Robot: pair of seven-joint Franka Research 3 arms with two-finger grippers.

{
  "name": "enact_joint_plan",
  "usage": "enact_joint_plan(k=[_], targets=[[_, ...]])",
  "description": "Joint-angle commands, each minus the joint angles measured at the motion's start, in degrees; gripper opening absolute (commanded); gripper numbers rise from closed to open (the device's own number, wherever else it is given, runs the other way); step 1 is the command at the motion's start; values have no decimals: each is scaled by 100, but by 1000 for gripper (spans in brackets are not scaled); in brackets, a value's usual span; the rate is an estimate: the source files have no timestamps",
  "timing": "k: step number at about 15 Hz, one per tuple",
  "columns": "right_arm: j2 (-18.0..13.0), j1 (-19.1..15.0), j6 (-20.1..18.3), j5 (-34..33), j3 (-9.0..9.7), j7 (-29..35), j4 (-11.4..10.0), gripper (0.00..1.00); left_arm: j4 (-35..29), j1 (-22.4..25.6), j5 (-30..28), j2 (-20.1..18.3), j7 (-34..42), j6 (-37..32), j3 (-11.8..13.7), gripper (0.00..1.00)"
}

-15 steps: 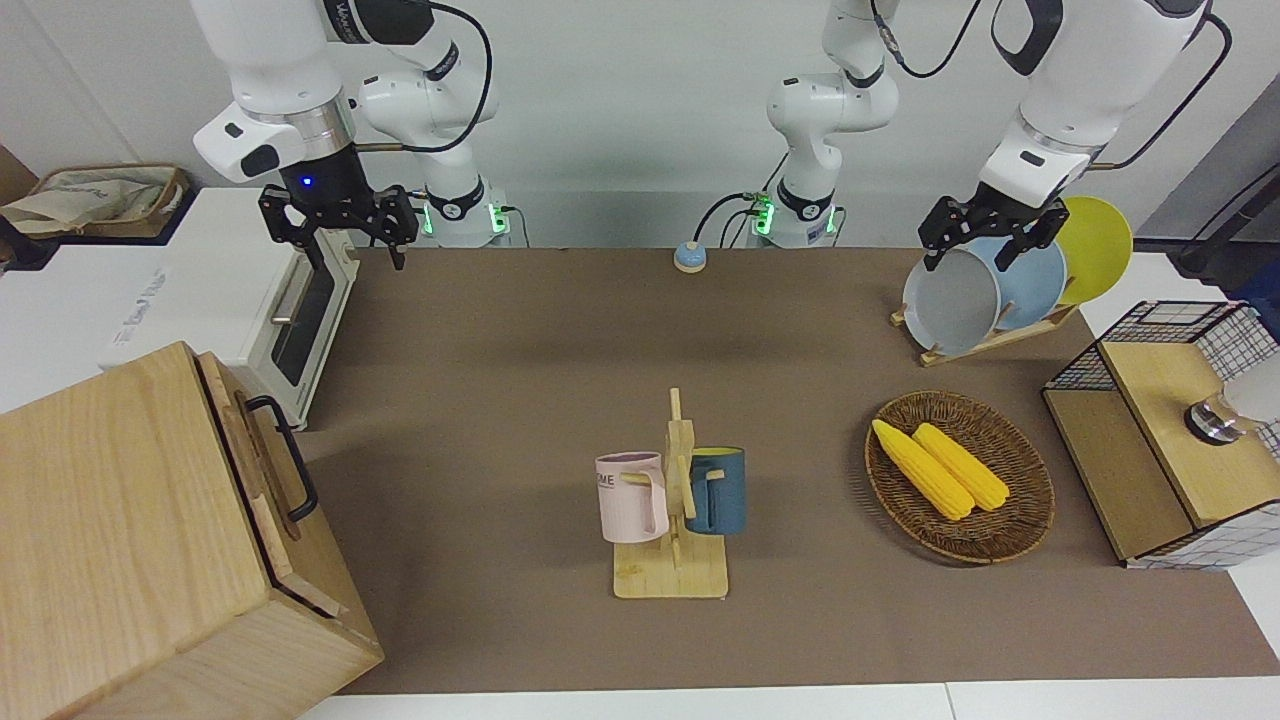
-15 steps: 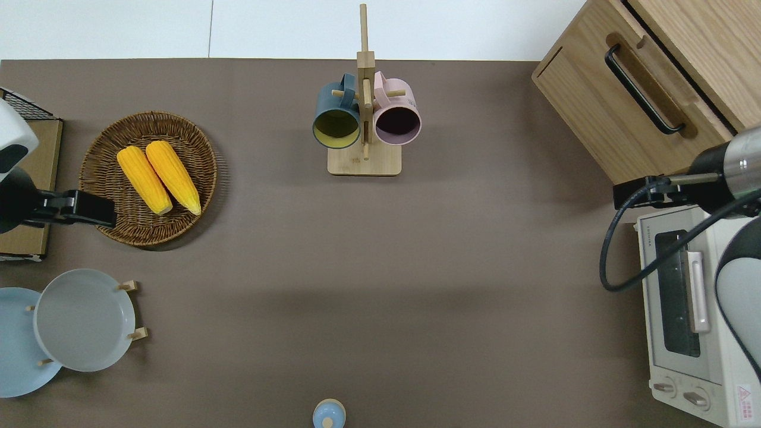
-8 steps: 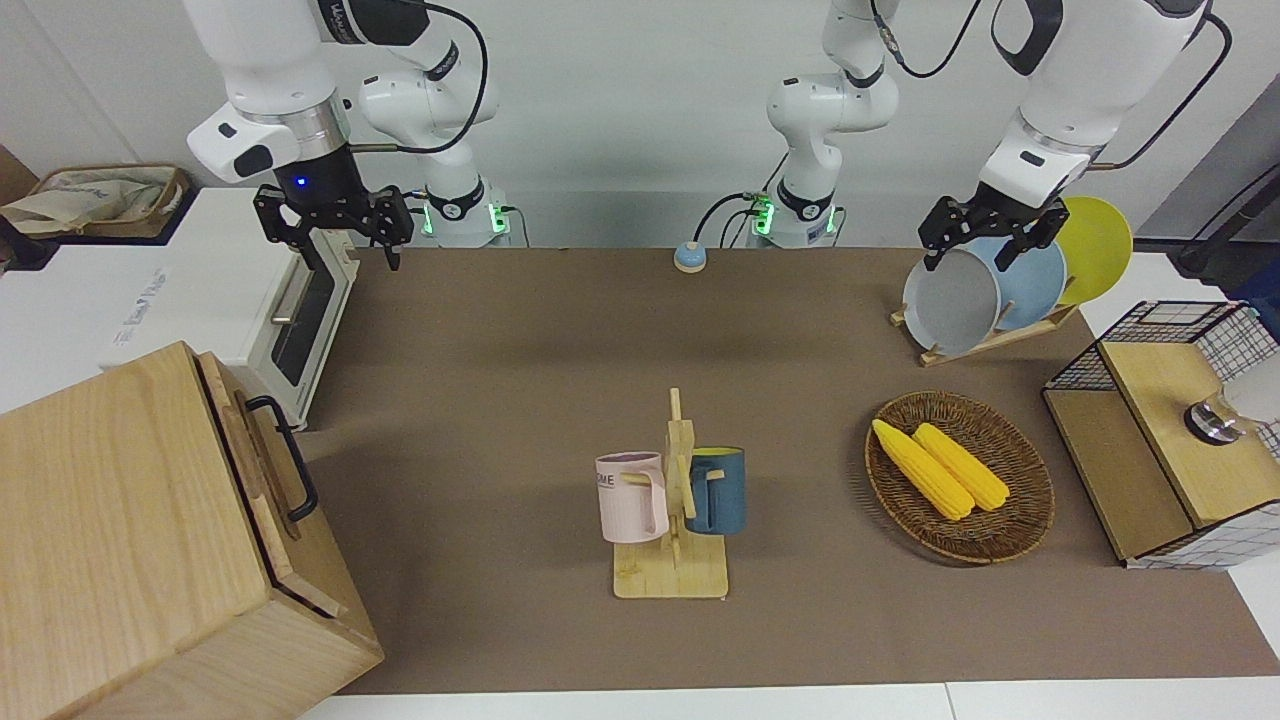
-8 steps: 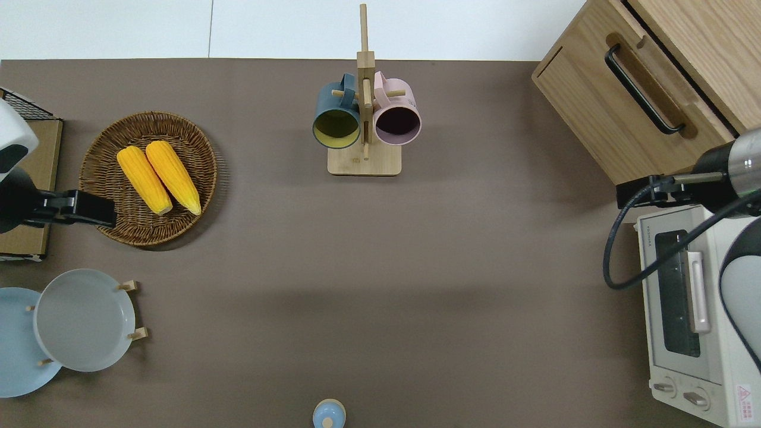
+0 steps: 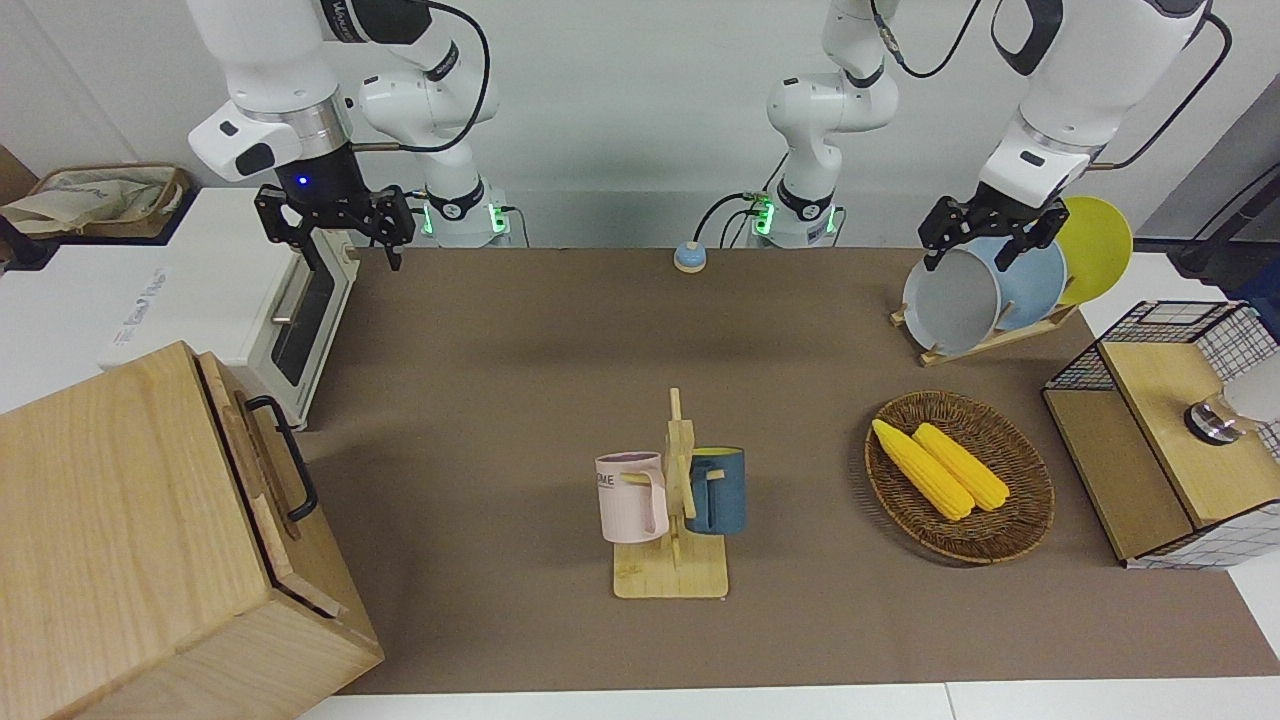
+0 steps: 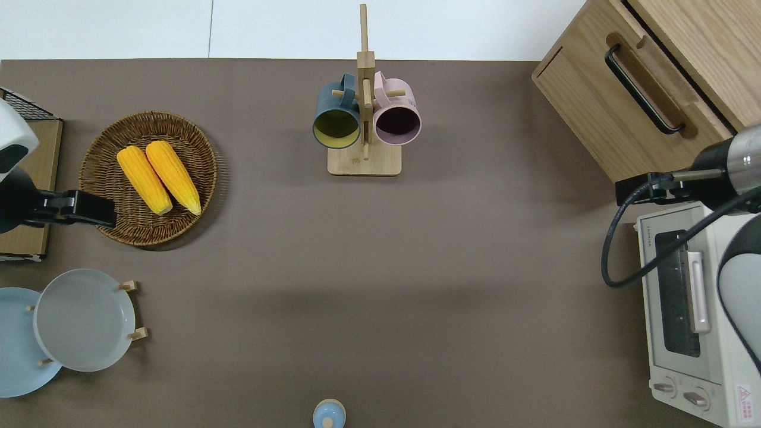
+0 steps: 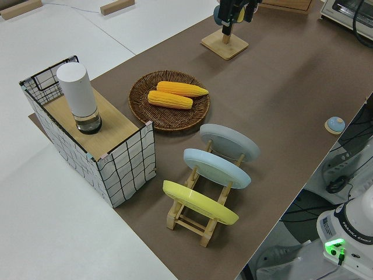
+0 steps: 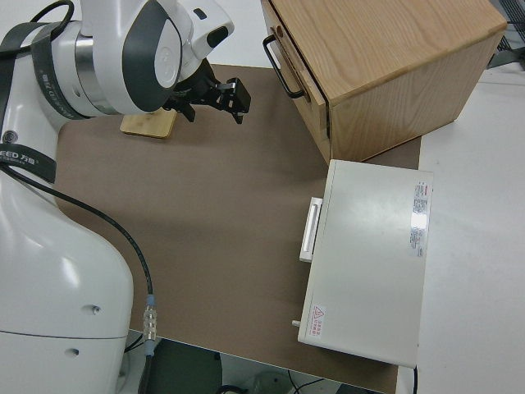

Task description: Slide drawer open with right arm

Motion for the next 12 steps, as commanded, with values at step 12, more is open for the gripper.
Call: enact_joint_plan(k=[12], targets=[[440,890,-62,-3224,357,-69,110,979,140,31,98,65,56,-113,-40,993]])
